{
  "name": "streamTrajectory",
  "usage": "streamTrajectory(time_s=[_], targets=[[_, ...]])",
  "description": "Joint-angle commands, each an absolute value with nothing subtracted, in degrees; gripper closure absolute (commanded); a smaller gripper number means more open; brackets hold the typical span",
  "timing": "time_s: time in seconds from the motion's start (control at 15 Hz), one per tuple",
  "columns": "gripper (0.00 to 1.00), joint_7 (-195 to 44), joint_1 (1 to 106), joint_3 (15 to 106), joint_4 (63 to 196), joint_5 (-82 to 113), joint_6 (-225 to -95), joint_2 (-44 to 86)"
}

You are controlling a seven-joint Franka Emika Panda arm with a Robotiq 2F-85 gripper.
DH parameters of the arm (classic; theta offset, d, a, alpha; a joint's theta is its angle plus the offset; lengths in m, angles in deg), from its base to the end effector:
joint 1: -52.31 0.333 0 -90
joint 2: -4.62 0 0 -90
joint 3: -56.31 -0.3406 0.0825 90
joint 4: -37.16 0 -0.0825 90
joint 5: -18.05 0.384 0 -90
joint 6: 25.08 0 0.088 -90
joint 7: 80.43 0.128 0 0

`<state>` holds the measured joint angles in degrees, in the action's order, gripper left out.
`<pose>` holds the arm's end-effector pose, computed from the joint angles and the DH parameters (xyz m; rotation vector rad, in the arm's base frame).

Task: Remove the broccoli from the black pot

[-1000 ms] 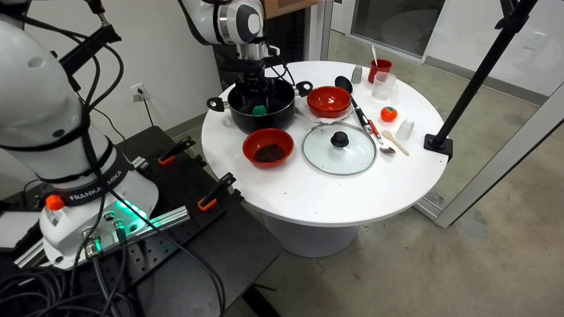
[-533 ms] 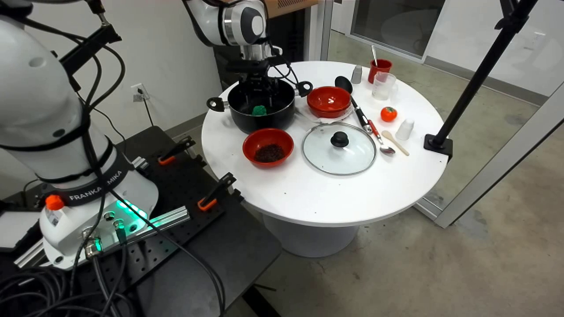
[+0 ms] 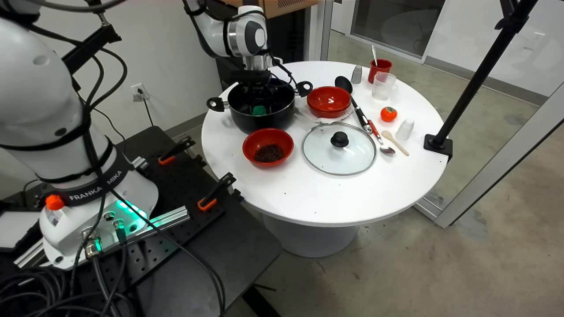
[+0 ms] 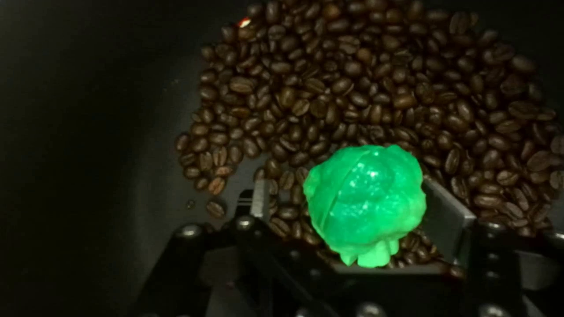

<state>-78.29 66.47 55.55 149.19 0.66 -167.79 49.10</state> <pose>0.5624 0.1479 0.0538 2.8615 0.7070 -0.3164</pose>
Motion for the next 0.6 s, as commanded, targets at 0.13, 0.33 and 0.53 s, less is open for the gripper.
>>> streamTrajectory(time_s=[0.13, 0.33, 0.53], targets=[[0.63, -78.9, 67.5, 55.9, 147.2, -0.1, -166.4, 50.0], [0.77, -79.5, 67.0, 55.3, 147.8, 0.4, -166.5, 48.9], [0.77, -80.6, 65.9, 54.1, 148.6, 1.6, -166.0, 47.0]])
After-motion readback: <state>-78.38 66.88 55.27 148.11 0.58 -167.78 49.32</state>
